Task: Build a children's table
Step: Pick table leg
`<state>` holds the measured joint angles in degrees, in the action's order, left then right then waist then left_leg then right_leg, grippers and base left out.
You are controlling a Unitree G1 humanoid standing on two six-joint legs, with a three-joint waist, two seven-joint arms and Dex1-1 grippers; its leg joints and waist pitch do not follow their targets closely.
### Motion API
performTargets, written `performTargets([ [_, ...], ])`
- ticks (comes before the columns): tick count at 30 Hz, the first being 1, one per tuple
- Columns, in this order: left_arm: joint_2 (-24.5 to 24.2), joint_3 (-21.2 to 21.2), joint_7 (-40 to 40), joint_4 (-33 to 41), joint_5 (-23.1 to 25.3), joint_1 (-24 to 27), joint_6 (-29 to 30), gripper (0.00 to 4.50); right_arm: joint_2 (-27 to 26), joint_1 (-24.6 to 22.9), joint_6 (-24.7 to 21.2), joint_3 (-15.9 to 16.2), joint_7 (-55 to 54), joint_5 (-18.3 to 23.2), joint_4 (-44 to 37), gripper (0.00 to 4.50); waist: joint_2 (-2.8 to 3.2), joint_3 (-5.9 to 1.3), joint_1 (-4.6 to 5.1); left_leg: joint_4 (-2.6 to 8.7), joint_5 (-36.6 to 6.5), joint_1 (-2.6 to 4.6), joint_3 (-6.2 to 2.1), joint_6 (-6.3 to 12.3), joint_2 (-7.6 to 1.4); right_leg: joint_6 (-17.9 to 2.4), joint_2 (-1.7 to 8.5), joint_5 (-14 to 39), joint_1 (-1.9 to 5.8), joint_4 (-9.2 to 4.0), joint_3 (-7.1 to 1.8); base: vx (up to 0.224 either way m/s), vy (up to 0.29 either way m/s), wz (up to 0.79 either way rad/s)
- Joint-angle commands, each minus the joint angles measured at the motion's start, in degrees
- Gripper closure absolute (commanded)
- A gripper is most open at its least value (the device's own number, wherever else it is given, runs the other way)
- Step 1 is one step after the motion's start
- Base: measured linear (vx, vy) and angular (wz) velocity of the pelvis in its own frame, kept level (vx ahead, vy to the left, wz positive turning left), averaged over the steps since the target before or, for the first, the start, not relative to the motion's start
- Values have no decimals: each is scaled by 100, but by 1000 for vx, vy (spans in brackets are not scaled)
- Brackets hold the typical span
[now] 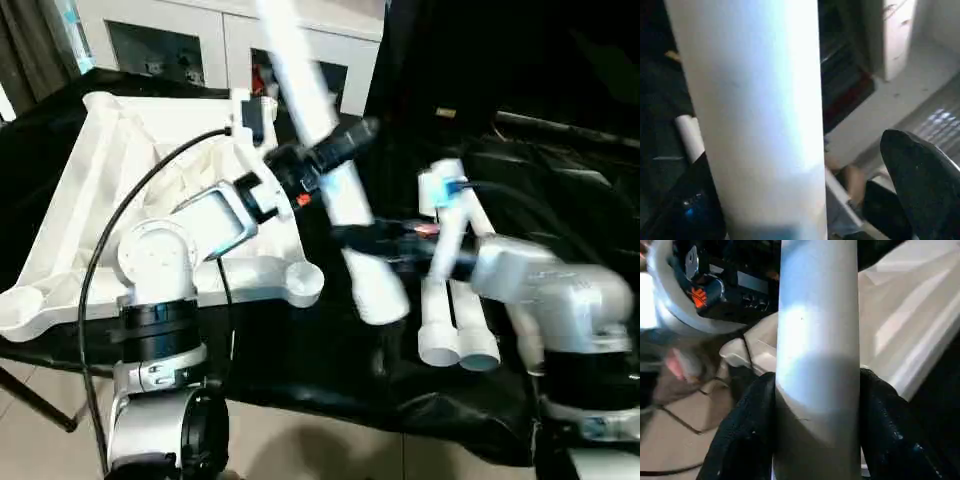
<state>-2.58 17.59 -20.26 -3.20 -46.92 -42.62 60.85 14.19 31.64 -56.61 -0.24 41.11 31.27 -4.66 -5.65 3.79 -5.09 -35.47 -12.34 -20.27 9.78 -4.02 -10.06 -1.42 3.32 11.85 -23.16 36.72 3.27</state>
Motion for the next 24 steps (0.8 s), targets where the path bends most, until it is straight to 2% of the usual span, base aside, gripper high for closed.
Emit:
performTargets([
  [1,45,-162,118,98,95,5,-4,36,39,121,75,55,-264,-233,-105,264,60,-398,-1,415,57,9,-96,-18,-286,-956,472,413,382,-427,-333,0,0,0],
  [2,35,-174,238,56,176,10,-46,36,33,135,165,202,-402,-372,-167,264,57,-400,1,410,71,13,-95,-16,-286,-975,471,307,382,-420,-334,0,0,0],
  [3,35,-174,238,56,176,10,-46,36,33,135,165,202,-402,-372,-167,264,57,-396,6,416,92,9,-97,-29,-286,-979,465,243,380,-415,-333,0,0,0],
  [4,10,-203,377,13,300,11,-105,40,27,174,237,345,-626,-581,-190,264,73,-397,7,416,104,12,-101,-50,-284,-977,467,220,380,-413,-332,0,0,0],
  [5,10,-203,377,13,300,11,-105,61,27,174,237,345,-626,-581,-190,264,63,-397,16,415,83,7,-97,-52,-279,-976,465,222,383,-412,-334,0,0,0],
  [6,-25,-240,586,-61,471,-6,-224,79,9,241,323,529,-954,-910,-175,264,92,-396,10,420,54,15,-101,-88,-286,-967,469,248,375,-412,-334,0,0,0],
  [8,15,-177,686,-98,485,-34,-273,90,-19,263,385,608,-1099,-1062,-125,264,81,-397,16,419,29,12,-97,-117,-278,-939,470,248,384,-414,-340,0,0,0],
  [10,37,-151,717,-111,486,-41,-284,107,-40,266,408,646,-1164,-1121,-92,264,82,-398,14,420,30,15,-96,-124,-278,-945,466,192,385,-405,-342,0,0,0],
  [11,62,-132,731,-121,487,-42,-306,120,-54,264,447,711,-1201,-1180,-69,264,103,-399,18,422,27,13,-101,-134,-279,-960,459,125,384,-403,-336,0,0,0],
  [18,128,-106,756,-141,456,-41,-333,167,-45,230,528,922,-1247,-1279,-94,264,99,-394,23,423,-14,16,-99,-115,-283,-1020,467,5,395,-388,-342,0,0,0],
  [19,135,-106,759,-142,451,-47,-336,175,-47,225,527,952,-1248,-1283,-103,264,139,-396,18,422,-25,19,-104,-125,-282,-1025,468,-4,393,-383,-342,0,0,0],
  [20,150,-105,786,-153,428,-53,-361,175,-51,223,552,1003,-1263,-1319,-107,264,113,-396,27,422,-51,19,-101,-126,-283,-1019,463,-4,394,-390,-342,0,0,0],
  [21,154,-104,793,-156,422,-55,-368,196,-51,223,560,1017,-1267,-1329,-107,264,114,-396,25,422,-45,15,-102,-132,-282,-1025,463,-23,398,-386,-342,0,0,0],
  [24,166,-109,806,-171,430,-55,-399,208,-53,219,577,1041,-1267,-1358,-111,264,114,-398,23,421,-28,14,-102,-126,-280,-1030,464,-72,401,-383,-344,0,0,0],
])
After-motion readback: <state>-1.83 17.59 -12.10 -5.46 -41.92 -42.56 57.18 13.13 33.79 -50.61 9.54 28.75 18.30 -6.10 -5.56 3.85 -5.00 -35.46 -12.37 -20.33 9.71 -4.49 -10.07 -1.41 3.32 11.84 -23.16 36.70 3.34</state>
